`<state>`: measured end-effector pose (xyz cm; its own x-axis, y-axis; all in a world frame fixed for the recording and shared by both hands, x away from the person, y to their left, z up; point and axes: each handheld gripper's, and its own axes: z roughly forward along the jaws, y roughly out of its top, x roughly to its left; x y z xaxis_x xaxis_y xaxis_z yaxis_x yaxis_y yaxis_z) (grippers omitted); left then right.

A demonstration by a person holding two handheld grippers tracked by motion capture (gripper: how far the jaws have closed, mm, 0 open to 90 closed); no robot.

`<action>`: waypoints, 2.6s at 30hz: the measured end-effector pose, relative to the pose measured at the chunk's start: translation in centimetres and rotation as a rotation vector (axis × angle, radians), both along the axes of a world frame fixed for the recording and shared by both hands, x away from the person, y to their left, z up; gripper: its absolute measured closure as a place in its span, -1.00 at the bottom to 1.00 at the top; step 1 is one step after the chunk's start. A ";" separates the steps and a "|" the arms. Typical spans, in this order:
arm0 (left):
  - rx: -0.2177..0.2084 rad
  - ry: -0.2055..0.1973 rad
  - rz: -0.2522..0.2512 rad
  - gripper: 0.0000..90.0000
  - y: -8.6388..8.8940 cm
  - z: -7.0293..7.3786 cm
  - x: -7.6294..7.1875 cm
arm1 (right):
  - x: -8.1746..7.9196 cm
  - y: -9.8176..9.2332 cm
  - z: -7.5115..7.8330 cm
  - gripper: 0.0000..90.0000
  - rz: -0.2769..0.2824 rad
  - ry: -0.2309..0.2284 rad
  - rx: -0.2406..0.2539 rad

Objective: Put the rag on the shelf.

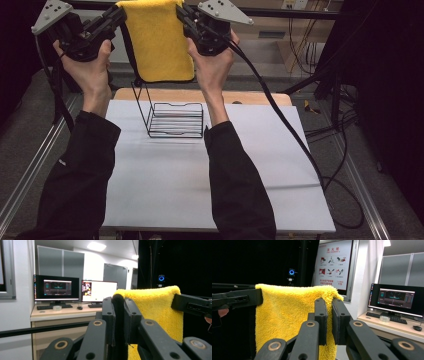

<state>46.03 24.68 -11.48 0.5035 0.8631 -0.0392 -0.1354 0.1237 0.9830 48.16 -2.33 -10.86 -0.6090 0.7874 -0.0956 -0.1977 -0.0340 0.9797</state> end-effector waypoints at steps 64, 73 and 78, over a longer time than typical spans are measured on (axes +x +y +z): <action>0.189 0.094 -0.060 0.79 0.2 -9.4 1.9 | 1.5 -1.3 -10.0 0.85 0.033 0.112 -0.085; 0.228 0.105 -0.089 0.78 0.6 -10.5 0.3 | 0.2 -1.6 -11.2 0.84 0.066 0.109 -0.118; 0.238 0.138 -0.104 0.78 0.7 -11.2 -0.6 | -0.7 -1.8 -11.9 0.84 0.088 0.120 -0.130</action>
<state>45.41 25.39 -22.71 0.5940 0.8001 0.0835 0.0029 -0.1060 0.9944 47.47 -4.09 -22.71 -0.6883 0.7162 -0.1156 -0.0812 0.0822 0.9933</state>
